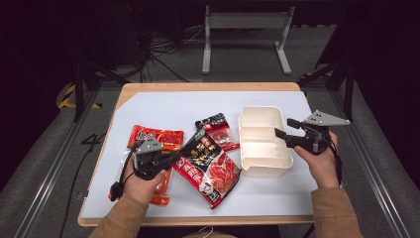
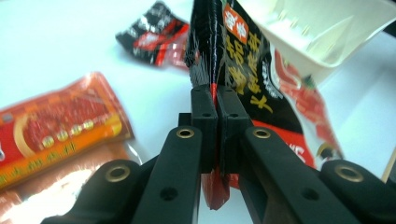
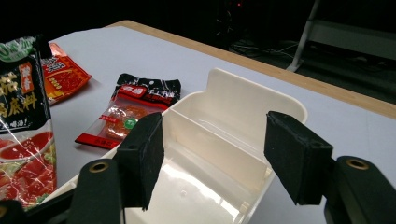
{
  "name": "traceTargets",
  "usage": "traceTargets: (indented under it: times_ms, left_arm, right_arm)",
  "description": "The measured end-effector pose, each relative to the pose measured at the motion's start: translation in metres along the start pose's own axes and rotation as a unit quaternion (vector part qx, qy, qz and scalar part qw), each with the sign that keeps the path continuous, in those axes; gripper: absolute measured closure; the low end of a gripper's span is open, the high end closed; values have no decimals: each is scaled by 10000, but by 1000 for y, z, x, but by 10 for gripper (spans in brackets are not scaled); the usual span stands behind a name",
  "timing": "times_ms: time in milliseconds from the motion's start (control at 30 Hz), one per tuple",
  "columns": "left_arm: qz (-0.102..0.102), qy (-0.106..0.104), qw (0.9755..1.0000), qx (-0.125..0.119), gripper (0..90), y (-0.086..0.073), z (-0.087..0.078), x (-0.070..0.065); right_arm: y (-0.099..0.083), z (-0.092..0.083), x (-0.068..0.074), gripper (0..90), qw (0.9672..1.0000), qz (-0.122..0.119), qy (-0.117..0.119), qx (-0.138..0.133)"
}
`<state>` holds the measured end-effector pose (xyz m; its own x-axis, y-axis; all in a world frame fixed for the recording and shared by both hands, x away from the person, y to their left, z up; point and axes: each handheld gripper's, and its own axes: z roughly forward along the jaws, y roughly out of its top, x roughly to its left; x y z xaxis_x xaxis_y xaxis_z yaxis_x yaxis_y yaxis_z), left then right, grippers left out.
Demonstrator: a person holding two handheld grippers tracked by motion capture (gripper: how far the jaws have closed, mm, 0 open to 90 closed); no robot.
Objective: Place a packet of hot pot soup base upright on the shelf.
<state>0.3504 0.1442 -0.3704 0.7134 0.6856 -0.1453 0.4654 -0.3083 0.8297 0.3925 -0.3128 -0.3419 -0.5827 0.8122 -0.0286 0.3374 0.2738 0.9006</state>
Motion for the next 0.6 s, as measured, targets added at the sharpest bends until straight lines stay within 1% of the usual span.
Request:
traceTargets:
  times_ms: [33,67,100,133,200,333,500,600]
  left_arm:
    - [64,5,10000,-74,879,4,-3,-2]
    - [154,20,9998,-106,880,6,-5,-3]
    - [183,7,9997,-132,880,8,-7,-6]
    - [273,5,9995,-182,880,11,-9,-7]
    - [349,-17,9990,-263,881,15,-14,-12]
    - [582,-8,9975,-390,881,22,-21,-20]
    - [743,-118,9955,-574,880,29,-30,-27]
    - [826,-121,9942,-676,880,34,-33,-30]
  right_arm:
    - [0,0,1,379,10000,-18,7,8]
    - [1,0,2,380,10000,-33,25,-6]
    - [1,0,2,380,10000,-45,31,-11]
    - [2,0,3,381,10000,-38,34,-27]
    - [3,-2,3,383,10000,-57,44,-47]
    - [4,-4,5,385,9999,-55,60,-87]
    - [7,-4,8,388,9998,-85,110,-108]
    - [9,-5,10,389,9997,-117,144,-124]
